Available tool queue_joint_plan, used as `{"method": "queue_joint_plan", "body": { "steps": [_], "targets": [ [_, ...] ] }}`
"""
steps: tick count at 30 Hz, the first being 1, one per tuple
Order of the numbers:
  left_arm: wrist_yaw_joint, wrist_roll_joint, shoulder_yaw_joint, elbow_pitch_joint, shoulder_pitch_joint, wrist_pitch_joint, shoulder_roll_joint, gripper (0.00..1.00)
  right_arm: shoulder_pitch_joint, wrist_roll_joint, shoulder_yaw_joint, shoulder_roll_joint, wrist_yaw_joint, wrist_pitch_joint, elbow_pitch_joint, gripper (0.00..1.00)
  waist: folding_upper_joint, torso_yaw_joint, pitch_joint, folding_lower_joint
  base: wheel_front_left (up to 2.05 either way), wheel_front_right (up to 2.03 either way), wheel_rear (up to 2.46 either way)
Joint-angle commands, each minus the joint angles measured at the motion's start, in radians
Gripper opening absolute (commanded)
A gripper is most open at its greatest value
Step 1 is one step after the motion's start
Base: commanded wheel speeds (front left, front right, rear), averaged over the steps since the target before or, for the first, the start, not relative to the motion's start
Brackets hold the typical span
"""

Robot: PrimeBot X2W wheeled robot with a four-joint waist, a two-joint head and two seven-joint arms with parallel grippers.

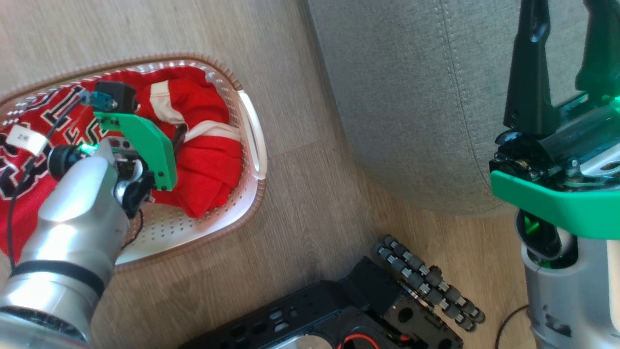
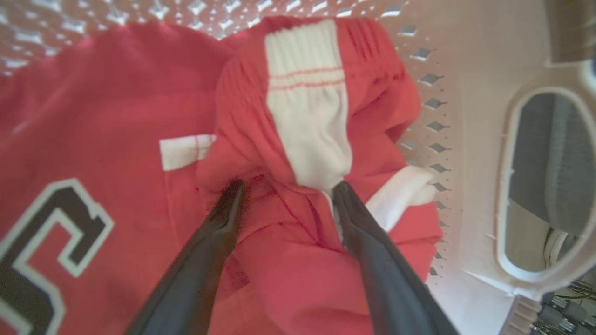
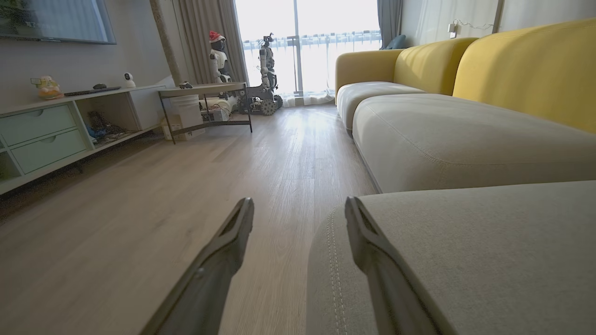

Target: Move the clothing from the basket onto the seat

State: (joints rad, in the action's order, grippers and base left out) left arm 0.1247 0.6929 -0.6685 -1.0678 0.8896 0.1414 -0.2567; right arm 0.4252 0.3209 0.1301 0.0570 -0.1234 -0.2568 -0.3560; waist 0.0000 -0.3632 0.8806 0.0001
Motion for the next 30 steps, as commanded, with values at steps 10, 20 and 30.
{"method": "queue_joint_plan", "body": {
  "steps": [10,20,30],
  "targets": [
    [0.006,0.078,-0.101,0.003,0.025,0.07,-0.043,0.0,-0.015,0.007,0.018,-0.007,-0.007,-0.005,-0.046,1.0,0.0,-0.018,0.024,-0.0001,0.0,0.0,0.0],
    [0.006,0.146,-0.17,0.026,0.028,0.036,-0.053,0.0,-0.013,-0.001,0.019,-0.007,-0.007,-0.005,-0.034,1.0,0.0,-0.01,-0.005,-0.0001,0.0,0.0,0.0],
    [0.006,0.246,-0.229,0.074,-0.024,-0.081,-0.018,0.0,-0.026,-0.024,0.008,-0.007,-0.007,-0.005,0.006,1.0,0.0,0.04,-0.15,-0.0001,0.0,0.0,0.0]
  ]
}}
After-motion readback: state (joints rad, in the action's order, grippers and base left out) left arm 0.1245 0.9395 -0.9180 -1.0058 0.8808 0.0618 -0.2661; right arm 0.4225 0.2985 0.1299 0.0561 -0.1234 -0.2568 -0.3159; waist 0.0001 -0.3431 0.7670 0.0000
